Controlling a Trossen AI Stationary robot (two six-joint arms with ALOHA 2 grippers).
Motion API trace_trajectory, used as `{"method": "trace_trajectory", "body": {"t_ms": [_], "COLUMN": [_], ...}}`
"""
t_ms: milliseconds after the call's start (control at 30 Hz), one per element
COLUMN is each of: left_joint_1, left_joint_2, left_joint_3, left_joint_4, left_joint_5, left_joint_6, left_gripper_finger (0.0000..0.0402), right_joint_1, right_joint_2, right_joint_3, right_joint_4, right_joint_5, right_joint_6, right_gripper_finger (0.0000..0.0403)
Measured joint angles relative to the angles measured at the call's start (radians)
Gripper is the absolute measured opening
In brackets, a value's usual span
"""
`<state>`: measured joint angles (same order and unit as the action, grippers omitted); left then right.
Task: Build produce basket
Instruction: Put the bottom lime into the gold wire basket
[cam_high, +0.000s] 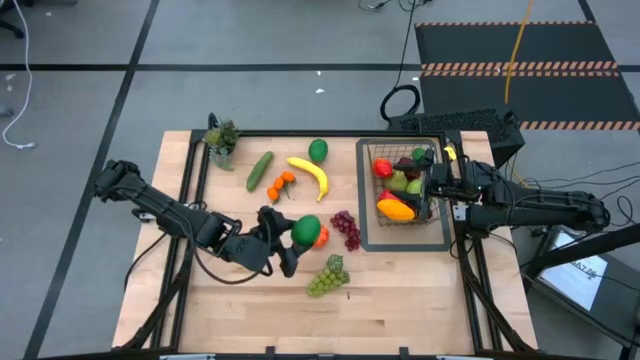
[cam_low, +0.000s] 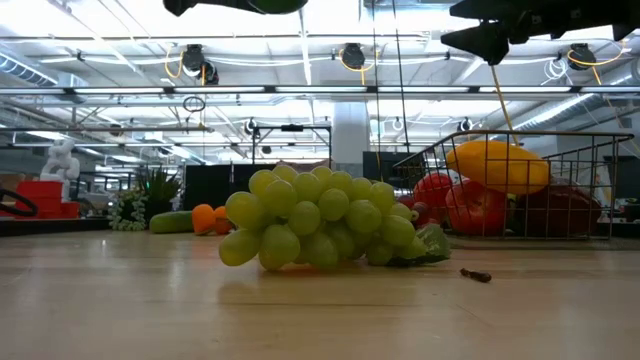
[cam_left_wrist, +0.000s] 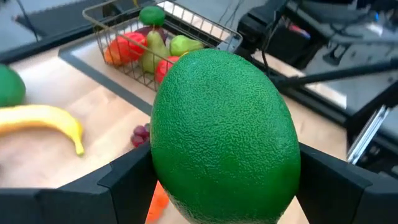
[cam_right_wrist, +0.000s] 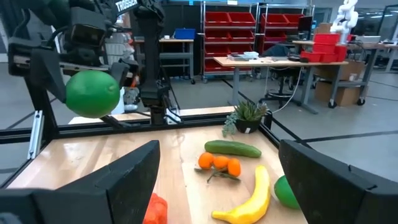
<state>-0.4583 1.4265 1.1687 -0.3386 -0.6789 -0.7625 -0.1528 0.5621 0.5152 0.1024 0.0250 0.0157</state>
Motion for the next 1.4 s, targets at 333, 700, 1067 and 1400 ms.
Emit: {"method": "trace_trajectory", "body": {"t_ms": [333, 700, 1067, 1400], "left_joint_1": [0.002, 0.034, 0.192, 0.265], "left_joint_2": [0.000, 0.000, 0.000, 0.009], "left_joint_3": [0.000, 0.000, 0.000, 0.000], "left_joint_4": [0.003, 0.014, 0.026, 0.022], "left_joint_5": [-0.003, 0.017, 0.426, 0.638], "left_joint_6": [-0.122, 0.392, 0.486, 0.590], "left_gripper_finger": [0.0319, 0.0319, 0.0319, 0.0319], "right_joint_1": [0.000, 0.040, 0.172, 0.254], "right_joint_2": [0.000, 0.035, 0.279, 0.553], "right_joint_3": [0.000, 0.000, 0.000, 0.000], "right_joint_4": [0.000, -0.001, 0.206, 0.608], "right_joint_5": [0.000, -0.017, -0.053, -0.053], "right_joint_6": [-0.001, -0.125, -0.339, -0.450], "right_gripper_finger": [0.0322, 0.0322, 0.0322, 0.0322]}}
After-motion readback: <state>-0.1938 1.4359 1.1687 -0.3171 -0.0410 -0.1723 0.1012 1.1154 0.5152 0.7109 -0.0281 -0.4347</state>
